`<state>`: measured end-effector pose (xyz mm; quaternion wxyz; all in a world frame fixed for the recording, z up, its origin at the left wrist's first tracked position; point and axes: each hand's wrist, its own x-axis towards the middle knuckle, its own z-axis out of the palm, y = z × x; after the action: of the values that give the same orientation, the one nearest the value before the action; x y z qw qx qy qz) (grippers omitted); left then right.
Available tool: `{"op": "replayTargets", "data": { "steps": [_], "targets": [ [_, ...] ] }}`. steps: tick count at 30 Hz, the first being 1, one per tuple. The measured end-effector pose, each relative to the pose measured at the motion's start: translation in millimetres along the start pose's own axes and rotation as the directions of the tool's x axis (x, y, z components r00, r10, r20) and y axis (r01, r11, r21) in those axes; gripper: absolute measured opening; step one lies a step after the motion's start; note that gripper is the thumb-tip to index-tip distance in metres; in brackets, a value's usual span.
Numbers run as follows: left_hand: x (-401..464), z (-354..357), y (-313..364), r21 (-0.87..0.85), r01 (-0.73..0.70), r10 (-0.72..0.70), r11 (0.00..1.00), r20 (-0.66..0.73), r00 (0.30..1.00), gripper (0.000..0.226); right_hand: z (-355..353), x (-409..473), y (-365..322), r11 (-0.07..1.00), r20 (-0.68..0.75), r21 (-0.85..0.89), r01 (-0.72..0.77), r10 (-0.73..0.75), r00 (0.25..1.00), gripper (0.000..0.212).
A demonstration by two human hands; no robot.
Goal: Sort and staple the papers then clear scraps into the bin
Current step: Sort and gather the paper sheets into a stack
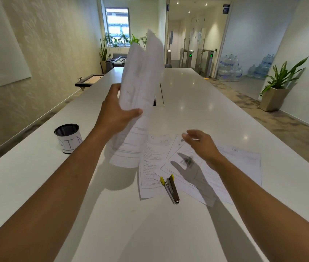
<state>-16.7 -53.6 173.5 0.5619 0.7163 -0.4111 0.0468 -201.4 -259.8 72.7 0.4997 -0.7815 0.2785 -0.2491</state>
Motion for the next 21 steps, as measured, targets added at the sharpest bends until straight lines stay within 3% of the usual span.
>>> {"op": "replayTargets", "data": {
  "steps": [3, 7, 9, 11, 16, 19, 21],
  "targets": [
    [1.0, -2.8, 24.8, -0.237, 0.021, -0.007, 0.971, 0.061, 0.998, 0.076, -15.1, 8.2, -19.1, 0.978, 0.027, 0.211, 0.008, -0.014, 1.000, 0.075],
    [3.3, -2.7, 31.0, -0.523, 0.110, 0.000, 0.845, 0.204, 0.979, 0.074, -36.5, 12.9, -42.8, 0.899, 0.009, 0.438, 0.027, -0.034, 0.999, 0.077],
    [3.2, 3.0, 27.8, -0.545, 0.160, -0.019, 0.823, 0.255, 0.967, 0.073, -44.1, 11.2, -50.7, 0.855, 0.011, 0.516, 0.048, -0.063, 0.998, 0.056],
    [-0.6, 12.6, 21.8, -0.556, 0.208, -0.054, 0.804, 0.281, 0.958, 0.074, -50.3, 8.8, -53.3, 0.869, -0.010, 0.487, 0.087, -0.095, 0.995, 0.040],
    [-14.4, 47.7, 1.9, -0.535, 0.323, -0.178, 0.781, 0.305, 0.935, 0.086, -66.3, 0.6, -45.6, 0.805, -0.013, 0.581, 0.125, -0.145, 0.989, 0.046],
    [-21.6, 68.3, -6.6, -0.464, 0.329, -0.209, 0.823, 0.290, 0.934, 0.072, -72.3, -3.0, -33.2, 0.846, 0.031, 0.523, 0.108, -0.145, 0.989, 0.055],
    [-23.8, 77.5, -10.4, -0.434, 0.302, -0.198, 0.849, 0.269, 0.943, 0.057, -70.7, -4.7, -34.8, 0.909, -0.042, 0.395, 0.133, -0.127, 0.991, 0.048]
  ]
}}
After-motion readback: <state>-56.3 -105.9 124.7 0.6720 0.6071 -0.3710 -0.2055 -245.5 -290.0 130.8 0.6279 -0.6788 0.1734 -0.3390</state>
